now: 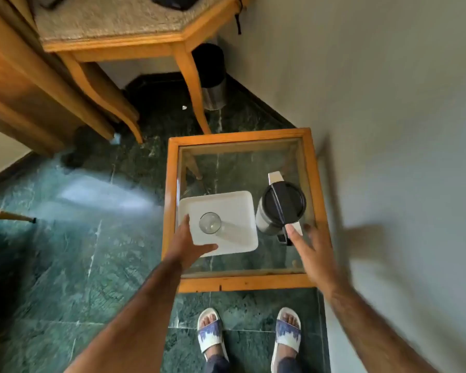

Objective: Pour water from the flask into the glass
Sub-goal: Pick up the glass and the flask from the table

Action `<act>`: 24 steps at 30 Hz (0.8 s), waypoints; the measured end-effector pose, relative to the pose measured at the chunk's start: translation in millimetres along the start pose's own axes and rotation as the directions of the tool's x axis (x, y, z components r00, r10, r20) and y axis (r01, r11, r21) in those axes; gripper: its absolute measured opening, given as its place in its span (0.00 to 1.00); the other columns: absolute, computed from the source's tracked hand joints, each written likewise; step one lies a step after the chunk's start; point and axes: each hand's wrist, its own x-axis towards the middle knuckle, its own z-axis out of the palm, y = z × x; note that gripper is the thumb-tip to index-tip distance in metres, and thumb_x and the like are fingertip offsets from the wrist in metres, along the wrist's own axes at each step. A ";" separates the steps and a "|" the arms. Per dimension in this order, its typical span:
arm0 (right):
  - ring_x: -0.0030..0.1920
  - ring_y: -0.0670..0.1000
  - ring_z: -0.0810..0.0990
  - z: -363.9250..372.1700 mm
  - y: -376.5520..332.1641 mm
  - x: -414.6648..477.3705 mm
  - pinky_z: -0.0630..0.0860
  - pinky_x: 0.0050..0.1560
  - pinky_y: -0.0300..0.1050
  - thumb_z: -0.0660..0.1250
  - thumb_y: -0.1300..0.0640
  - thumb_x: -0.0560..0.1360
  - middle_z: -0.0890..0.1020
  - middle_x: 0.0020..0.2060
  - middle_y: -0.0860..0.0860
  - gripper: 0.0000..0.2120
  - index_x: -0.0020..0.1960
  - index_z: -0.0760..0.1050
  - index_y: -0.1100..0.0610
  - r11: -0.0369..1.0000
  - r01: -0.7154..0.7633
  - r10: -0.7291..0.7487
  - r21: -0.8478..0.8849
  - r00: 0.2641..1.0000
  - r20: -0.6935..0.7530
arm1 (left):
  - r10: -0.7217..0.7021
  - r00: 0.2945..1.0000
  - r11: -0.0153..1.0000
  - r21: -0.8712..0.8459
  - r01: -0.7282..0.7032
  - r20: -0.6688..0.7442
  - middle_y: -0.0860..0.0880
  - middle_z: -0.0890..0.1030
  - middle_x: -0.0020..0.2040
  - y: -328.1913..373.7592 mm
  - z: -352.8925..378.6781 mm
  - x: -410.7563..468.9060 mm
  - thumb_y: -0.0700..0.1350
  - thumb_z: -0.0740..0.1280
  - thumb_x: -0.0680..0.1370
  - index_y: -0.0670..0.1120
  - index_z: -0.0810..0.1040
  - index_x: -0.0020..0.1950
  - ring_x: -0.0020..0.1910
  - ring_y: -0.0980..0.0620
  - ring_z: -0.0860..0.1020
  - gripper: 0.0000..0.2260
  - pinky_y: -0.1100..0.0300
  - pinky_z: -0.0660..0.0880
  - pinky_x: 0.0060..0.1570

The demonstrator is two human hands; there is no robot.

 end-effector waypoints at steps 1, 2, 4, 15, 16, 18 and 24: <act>0.66 0.50 0.79 5.4 0.3 -1.6 0.77 0.65 0.61 0.61 0.19 0.68 0.81 0.64 0.43 0.39 0.67 0.77 0.44 0.998 -0.041 0.040 0.052 0.999 0.035 | -0.086 0.996 0.995 -0.046 0.085 -0.007 0.53 0.69 0.75 -5.3 6.9 1.7 0.44 0.85 0.67 0.41 0.60 0.83 0.71 0.51 0.70 0.50 0.57 0.67 0.71; 0.62 0.49 0.80 11.3 4.3 0.3 0.77 0.64 0.59 0.60 0.20 0.69 0.83 0.57 0.42 0.34 0.60 0.79 0.44 0.993 -0.079 0.074 0.083 0.996 0.051 | -0.142 0.990 0.988 -0.068 0.142 -0.003 0.50 0.68 0.79 -12.0 14.5 5.7 0.45 0.85 0.68 0.41 0.58 0.84 0.75 0.48 0.69 0.52 0.54 0.66 0.74; 0.59 0.47 0.81 20.0 10.0 -0.8 0.74 0.64 0.53 0.59 0.19 0.68 0.85 0.55 0.46 0.34 0.53 0.83 0.45 0.982 -0.071 0.061 0.177 0.996 0.062 | -0.195 0.981 0.972 -0.128 0.196 0.018 0.46 0.66 0.83 -29.4 30.6 13.9 0.47 0.85 0.68 0.45 0.57 0.85 0.80 0.43 0.67 0.53 0.48 0.66 0.78; 0.53 0.54 0.84 56.2 43.9 20.7 0.71 0.64 0.55 0.70 0.26 0.68 0.87 0.42 0.52 0.30 0.37 0.81 0.55 0.808 0.159 -0.083 0.567 0.984 -0.158 | -0.255 0.941 0.855 -0.506 0.113 -0.221 0.52 0.82 0.67 -53.2 84.5 48.9 0.42 0.83 0.70 0.49 0.77 0.72 0.60 0.54 0.81 0.32 0.61 0.80 0.62; 0.51 0.55 0.83 59.8 44.7 22.4 0.71 0.65 0.57 0.71 0.27 0.68 0.85 0.40 0.52 0.30 0.35 0.81 0.56 0.787 0.183 -0.095 0.589 0.979 -0.178 | -0.242 0.942 0.855 -0.510 0.092 -0.234 0.52 0.83 0.67 -54.5 86.6 51.0 0.42 0.83 0.69 0.49 0.78 0.71 0.60 0.56 0.81 0.32 0.59 0.80 0.65; 0.45 0.55 0.79 67.0 46.3 24.8 0.70 0.65 0.59 0.71 0.30 0.70 0.82 0.35 0.51 0.27 0.34 0.79 0.55 0.746 0.227 -0.122 0.626 0.971 -0.207 | -0.231 0.941 0.857 -0.509 0.076 -0.249 0.51 0.83 0.66 -58.5 89.6 54.9 0.42 0.84 0.69 0.49 0.79 0.70 0.56 0.63 0.81 0.31 0.64 0.80 0.63; 0.35 0.53 0.66 67.4 42.1 34.2 0.63 0.45 0.50 0.66 0.46 0.75 0.70 0.29 0.50 0.15 0.34 0.72 0.53 0.642 0.302 -0.139 0.704 0.950 -0.281 | -0.188 0.949 0.878 -0.476 0.046 -0.254 0.51 0.83 0.64 -63.2 90.6 59.5 0.44 0.83 0.70 0.50 0.78 0.70 0.54 0.65 0.81 0.30 0.78 0.77 0.47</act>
